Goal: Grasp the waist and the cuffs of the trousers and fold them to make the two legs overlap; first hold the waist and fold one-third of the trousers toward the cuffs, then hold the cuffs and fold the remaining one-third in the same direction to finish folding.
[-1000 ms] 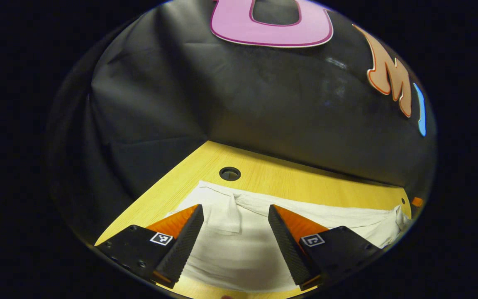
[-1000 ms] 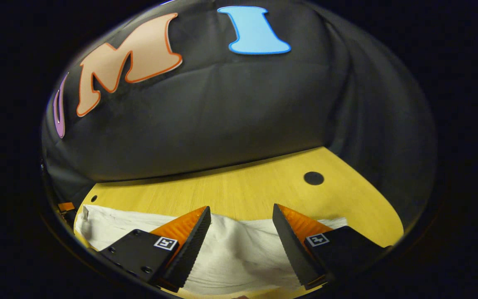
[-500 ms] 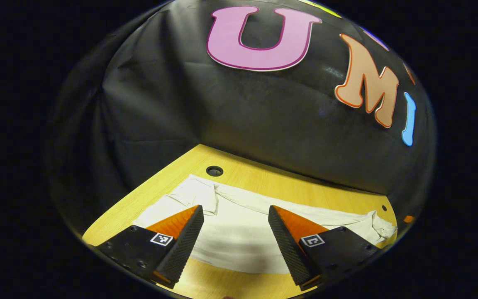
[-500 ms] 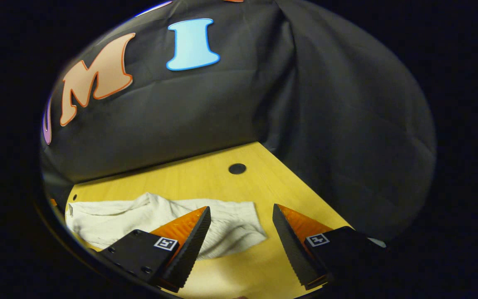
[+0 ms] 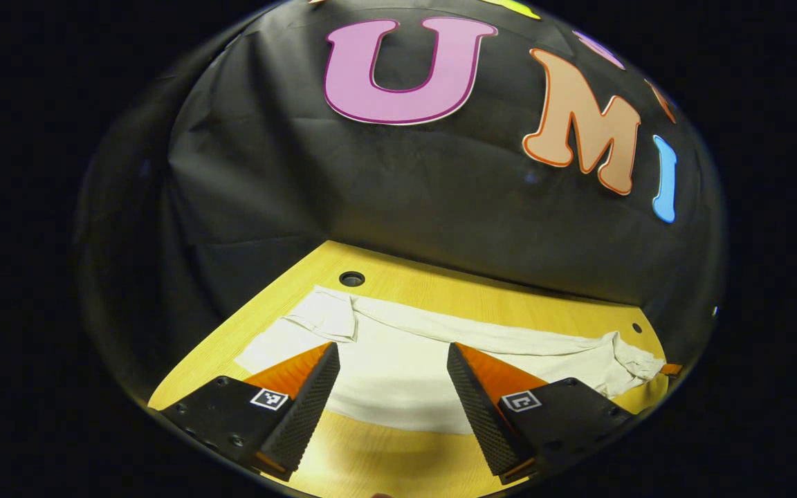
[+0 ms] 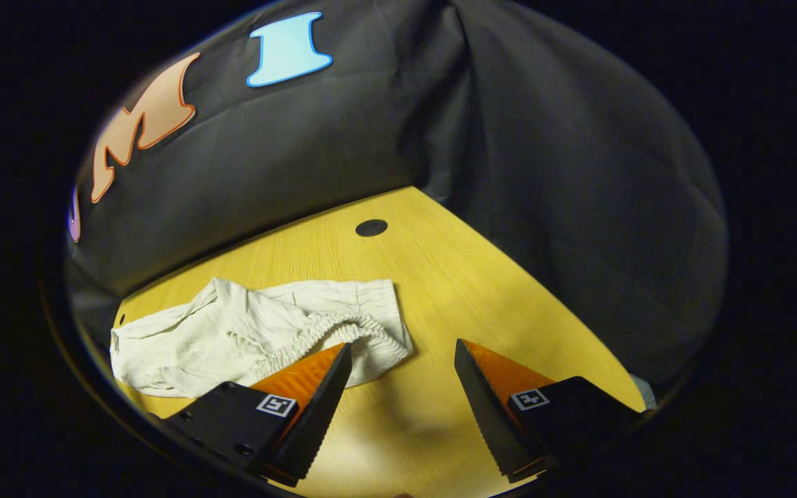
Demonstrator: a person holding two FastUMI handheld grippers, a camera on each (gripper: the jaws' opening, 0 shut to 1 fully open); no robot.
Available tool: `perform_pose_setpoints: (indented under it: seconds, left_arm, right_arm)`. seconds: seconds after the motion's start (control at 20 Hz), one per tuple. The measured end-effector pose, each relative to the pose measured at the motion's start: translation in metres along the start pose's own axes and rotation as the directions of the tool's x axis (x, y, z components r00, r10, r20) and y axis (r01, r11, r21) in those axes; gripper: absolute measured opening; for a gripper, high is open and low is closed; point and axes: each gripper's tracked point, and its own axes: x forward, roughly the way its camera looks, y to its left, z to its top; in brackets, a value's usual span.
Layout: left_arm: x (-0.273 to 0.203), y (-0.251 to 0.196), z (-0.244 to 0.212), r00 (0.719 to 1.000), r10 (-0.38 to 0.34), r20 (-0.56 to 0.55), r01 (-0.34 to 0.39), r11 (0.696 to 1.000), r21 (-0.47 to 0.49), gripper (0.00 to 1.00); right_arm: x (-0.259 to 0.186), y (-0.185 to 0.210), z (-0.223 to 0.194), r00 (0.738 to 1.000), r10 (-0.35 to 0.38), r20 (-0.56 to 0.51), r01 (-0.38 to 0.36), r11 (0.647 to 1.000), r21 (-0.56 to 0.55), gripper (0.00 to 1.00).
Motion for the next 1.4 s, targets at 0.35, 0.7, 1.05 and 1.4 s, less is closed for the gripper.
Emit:
perform_pose_setpoints:
  seconds: [0.35, 0.7, 1.05, 1.4]
  left_arm:
    - [-0.006, -0.009, -0.006, 1.000, -0.025, -0.016, 0.025, 1.000, 0.001, 0.95]
    - [-0.010, -0.016, 0.000, 0.998, -0.056, -0.006, 0.056, 0.998, 0.005, 0.95]
    - [-0.009, -0.021, 0.001, 0.997, -0.080, -0.016, 0.080, 0.997, 0.001, 0.95]
    - [-0.008, -0.025, -0.002, 0.993, -0.117, -0.029, 0.117, 0.993, -0.004, 0.95]
  right_arm:
    - [0.004, 0.017, 0.009, 0.993, 0.113, 0.017, -0.114, 0.972, 0.207, 0.96]
    - [0.013, 0.024, 0.005, 0.984, 0.180, -0.021, -0.162, 0.925, 0.344, 0.66]
    - [0.021, 0.022, 0.004, 0.989, 0.147, -0.012, -0.134, 0.931, 0.340, 0.29]
    - [-0.011, 0.043, 0.034, 0.983, 0.169, 0.073, -0.183, 0.944, 0.273, 0.19]
